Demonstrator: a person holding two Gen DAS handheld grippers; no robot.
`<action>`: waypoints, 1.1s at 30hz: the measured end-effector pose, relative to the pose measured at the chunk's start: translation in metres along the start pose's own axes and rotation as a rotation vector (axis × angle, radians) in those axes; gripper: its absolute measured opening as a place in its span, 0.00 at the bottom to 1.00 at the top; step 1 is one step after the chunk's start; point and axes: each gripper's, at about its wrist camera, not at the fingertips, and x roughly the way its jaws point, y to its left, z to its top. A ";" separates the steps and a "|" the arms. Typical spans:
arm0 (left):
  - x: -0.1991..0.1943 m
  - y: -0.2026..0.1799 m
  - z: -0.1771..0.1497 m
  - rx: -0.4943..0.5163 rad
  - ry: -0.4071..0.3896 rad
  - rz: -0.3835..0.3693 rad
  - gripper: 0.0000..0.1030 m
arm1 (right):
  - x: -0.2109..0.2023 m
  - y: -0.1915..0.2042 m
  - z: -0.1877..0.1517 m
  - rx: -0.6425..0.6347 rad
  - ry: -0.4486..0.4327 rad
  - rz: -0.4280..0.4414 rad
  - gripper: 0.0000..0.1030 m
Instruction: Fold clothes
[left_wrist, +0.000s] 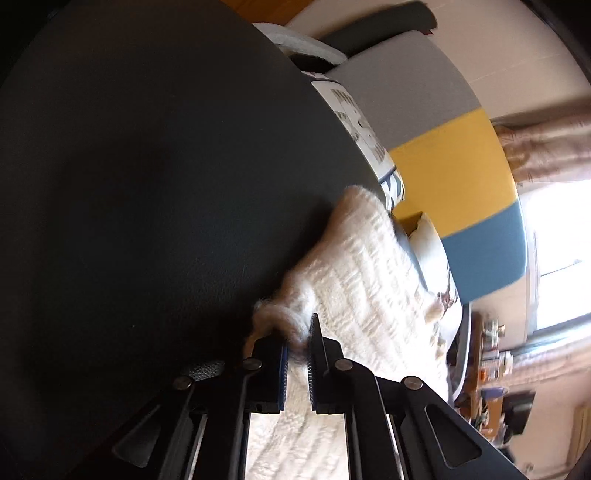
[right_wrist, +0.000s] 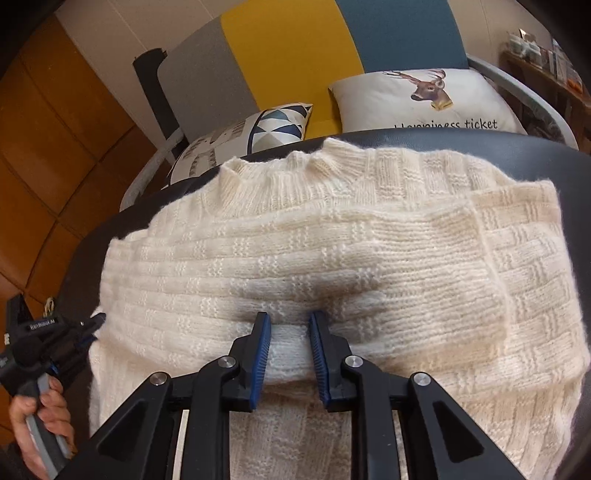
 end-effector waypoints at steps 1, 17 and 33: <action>-0.002 -0.001 0.000 -0.001 0.011 -0.009 0.09 | 0.000 -0.002 0.001 0.009 0.005 0.009 0.20; -0.022 -0.096 0.039 0.303 0.001 -0.089 0.22 | -0.021 0.003 0.030 -0.049 -0.015 0.065 0.21; 0.054 -0.084 0.068 0.489 0.092 0.068 0.11 | 0.007 -0.030 0.042 -0.040 0.062 -0.018 0.19</action>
